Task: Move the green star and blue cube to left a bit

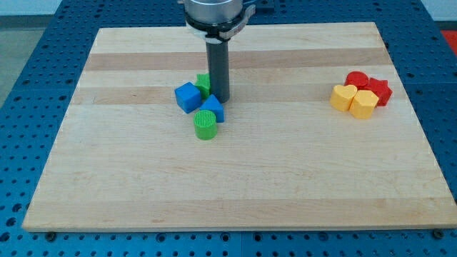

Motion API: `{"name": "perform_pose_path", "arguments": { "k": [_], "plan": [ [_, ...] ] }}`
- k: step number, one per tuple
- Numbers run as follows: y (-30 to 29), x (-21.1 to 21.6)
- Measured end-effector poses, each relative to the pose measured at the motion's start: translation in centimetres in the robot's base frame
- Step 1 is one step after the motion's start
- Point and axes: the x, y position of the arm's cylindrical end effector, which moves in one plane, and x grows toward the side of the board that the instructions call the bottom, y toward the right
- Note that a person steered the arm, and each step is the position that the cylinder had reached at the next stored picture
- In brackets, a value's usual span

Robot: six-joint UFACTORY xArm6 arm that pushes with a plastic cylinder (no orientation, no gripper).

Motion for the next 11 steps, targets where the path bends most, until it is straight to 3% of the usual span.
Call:
{"name": "perform_pose_path", "arguments": {
  "k": [5,6,10,11],
  "plan": [
    [-10.8,1.6],
    [-10.6,1.6],
    [0.9,2.4],
    [3.6,0.1]
  ]
}}
